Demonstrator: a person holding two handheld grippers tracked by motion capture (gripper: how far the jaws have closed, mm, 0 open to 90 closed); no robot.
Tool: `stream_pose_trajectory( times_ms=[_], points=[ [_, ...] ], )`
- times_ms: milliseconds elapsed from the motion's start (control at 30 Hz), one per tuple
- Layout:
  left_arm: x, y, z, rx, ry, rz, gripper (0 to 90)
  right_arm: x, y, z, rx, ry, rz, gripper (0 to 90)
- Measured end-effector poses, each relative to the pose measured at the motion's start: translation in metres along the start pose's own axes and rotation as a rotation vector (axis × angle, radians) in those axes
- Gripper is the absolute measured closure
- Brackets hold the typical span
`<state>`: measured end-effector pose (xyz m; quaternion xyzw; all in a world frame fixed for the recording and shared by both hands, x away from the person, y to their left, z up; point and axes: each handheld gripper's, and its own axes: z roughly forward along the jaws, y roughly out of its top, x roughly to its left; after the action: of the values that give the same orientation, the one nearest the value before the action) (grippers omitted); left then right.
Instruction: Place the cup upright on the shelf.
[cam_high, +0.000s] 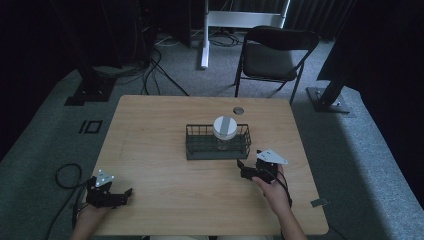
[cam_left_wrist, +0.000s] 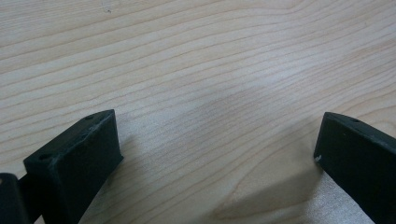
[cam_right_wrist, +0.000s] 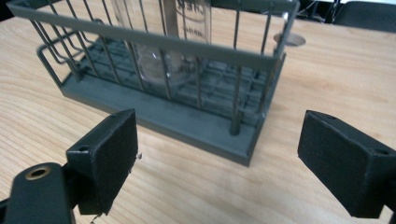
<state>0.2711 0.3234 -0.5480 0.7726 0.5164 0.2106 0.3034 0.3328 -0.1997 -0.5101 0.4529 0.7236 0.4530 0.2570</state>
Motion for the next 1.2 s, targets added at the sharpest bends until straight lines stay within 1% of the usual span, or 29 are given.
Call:
stream_pose_trajectory(
  times_ms=[433, 567, 667, 1033, 1067, 1133, 1200],
  points=[
    [0.0, 0.0, 0.0, 0.0, 0.0, 0.0, 0.6, -0.011, -0.019, 0.001, 0.048, -0.013, 0.023, 11.9],
    [0.0, 0.0, 0.0, 0.0, 0.0, 0.0, 0.6, -0.016, -0.024, 0.003, 0.086, -0.039, 0.01, 11.9],
    [0.0, 0.0, 0.0, 0.0, 0.0, -0.001, 0.6, -0.019, -0.026, 0.004, 0.096, -0.04, 0.017, 11.9],
    [0.0, 0.0, 0.0, 0.0, 0.0, 0.0, 0.6, -0.028, -0.036, 0.006, 0.145, -0.073, 0.025, 11.9],
    [0.0, 0.0, 0.0, 0.0, 0.0, 0.0, 0.6, -0.029, -0.037, 0.006, 0.15, -0.081, 0.023, 11.9],
    [0.0, 0.0, 0.0, 0.001, 0.0, 0.0, 0.6, -0.031, -0.037, 0.006, 0.161, -0.087, 0.037, 12.0],
    [0.0, 0.0, 0.0, 0.0, 0.0, 0.0, 0.6, -0.033, -0.038, 0.005, 0.176, -0.104, 0.034, 12.0]
  ],
)
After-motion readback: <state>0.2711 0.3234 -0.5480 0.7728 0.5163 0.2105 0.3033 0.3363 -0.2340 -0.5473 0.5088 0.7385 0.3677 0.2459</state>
